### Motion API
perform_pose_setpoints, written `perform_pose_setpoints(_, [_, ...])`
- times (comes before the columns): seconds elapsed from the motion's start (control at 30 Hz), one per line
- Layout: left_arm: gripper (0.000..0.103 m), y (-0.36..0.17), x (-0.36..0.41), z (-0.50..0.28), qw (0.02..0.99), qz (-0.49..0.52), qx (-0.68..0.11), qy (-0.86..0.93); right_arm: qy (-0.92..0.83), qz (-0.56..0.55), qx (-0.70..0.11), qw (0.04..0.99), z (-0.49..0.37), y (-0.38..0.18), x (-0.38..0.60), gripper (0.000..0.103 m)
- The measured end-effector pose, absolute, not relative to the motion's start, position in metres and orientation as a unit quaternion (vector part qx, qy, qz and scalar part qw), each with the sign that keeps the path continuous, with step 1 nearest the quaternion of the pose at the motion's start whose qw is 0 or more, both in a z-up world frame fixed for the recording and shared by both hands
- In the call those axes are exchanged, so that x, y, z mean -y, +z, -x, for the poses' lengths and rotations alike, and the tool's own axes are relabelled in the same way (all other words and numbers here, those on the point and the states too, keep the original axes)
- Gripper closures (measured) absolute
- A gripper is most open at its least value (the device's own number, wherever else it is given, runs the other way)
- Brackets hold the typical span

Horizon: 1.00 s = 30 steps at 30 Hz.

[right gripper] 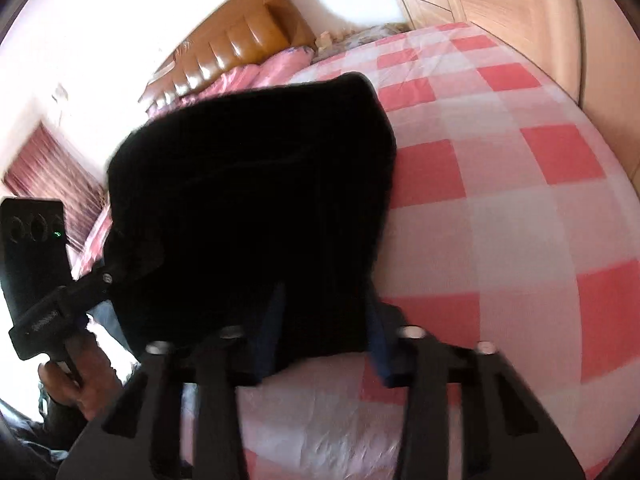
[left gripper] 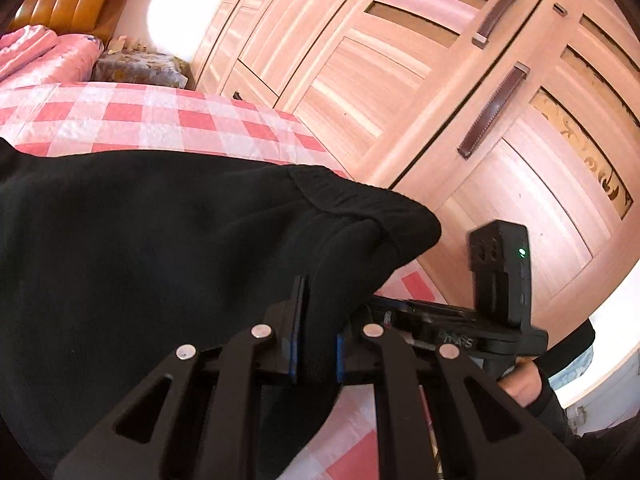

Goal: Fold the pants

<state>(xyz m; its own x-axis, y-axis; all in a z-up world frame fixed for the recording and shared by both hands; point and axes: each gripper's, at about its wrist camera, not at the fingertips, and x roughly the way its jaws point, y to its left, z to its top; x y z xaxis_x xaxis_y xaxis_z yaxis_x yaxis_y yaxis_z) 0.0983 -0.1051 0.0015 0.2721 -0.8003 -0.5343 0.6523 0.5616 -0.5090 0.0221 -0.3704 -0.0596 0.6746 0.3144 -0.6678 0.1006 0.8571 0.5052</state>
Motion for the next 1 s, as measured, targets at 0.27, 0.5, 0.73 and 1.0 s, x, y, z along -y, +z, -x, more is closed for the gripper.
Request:
perform_pose_setpoints(0.27, [0.091,0.004,0.131,-0.069,0.814,-0.018,-0.369,-0.449,0.021,-0.309,-0.348,0.885,0.015,-0.057,0.378,0.097])
perform_pose_setpoints(0.5, [0.085,-0.001,0.164,-0.021,0.809,-0.162,-0.339,-0.452,-0.031,-0.281,-0.341,0.897,0.038,-0.047,0.369,0.097])
perform_pose_setpoints(0.73, [0.019,-0.031,0.179,0.000,0.783,-0.256,-0.349,-0.447,-0.061,-0.284,-0.355,0.889,0.050,-0.068,0.378,0.097])
perform_pose_setpoints(1.0, [0.005,-0.011,0.088,-0.082,0.829,-0.069,-0.400,-0.385,-0.070,-0.274,-0.354,0.891,0.060,-0.065,0.374,0.097])
